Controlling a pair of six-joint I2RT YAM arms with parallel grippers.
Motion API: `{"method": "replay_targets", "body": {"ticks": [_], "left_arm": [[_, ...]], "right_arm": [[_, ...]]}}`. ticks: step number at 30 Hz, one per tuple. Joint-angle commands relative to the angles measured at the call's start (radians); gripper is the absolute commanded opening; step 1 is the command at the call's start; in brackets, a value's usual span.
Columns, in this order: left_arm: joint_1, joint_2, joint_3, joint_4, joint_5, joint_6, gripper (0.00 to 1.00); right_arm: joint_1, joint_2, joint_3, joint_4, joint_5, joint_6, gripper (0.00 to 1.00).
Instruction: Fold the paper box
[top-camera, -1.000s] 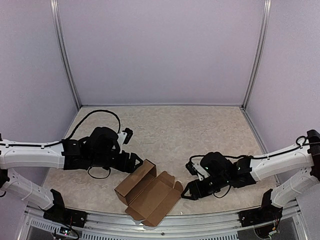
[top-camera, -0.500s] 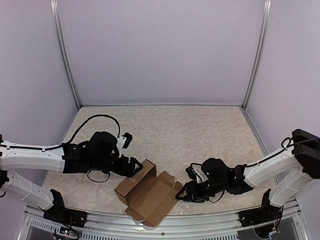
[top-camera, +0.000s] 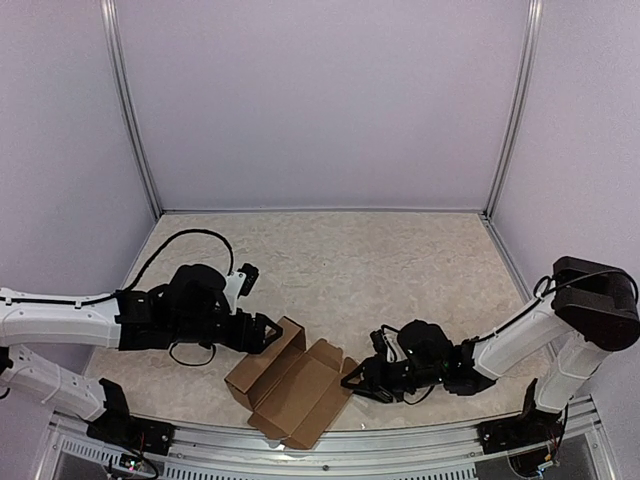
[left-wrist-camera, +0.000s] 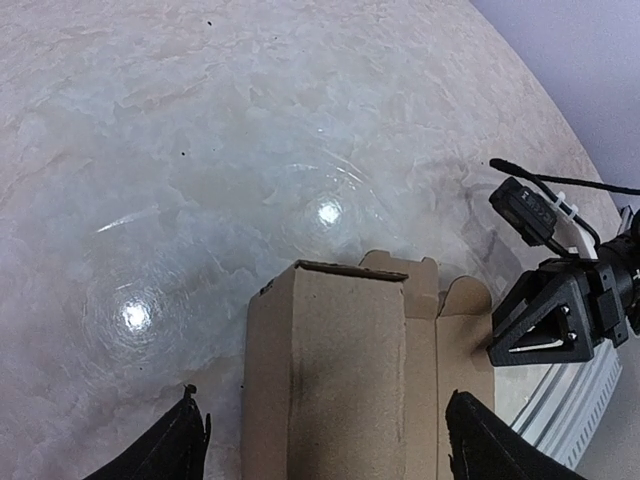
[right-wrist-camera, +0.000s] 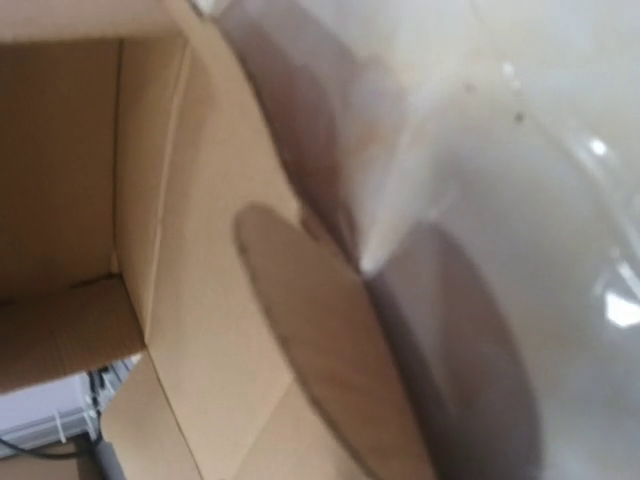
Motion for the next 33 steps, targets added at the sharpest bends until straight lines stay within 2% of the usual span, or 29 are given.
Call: {"method": "replay_targets", "body": {"ticks": [1,7,14,23,30,33], "left_arm": [[-0.007,-0.031,-0.033,0.007,-0.017,-0.011,0.8],[-0.007,-0.059,-0.043,0.0,-0.036,-0.017,0.8],[-0.006,-0.082,-0.037,-0.013,-0.054,-0.018,0.8],[-0.007,-0.119,-0.036,-0.042,-0.081,-0.018,0.8],[-0.005,-0.156,-0.026,-0.082,-0.112,-0.003,0.8],[-0.002,-0.182,-0.02,-0.098,-0.129,0.006,0.81]], "right_arm": [[0.015,0.041,-0.008,-0.01,0.066,0.028,0.37],[0.013,0.035,0.03,-0.053,0.112,-0.017,0.28],[0.006,0.058,0.079,-0.036,0.163,-0.058,0.21],[-0.006,0.08,0.097,0.052,0.195,-0.086,0.0],[-0.024,0.007,0.151,-0.064,0.184,-0.201,0.0],[-0.031,-0.044,0.214,-0.189,0.185,-0.293,0.0]]}}
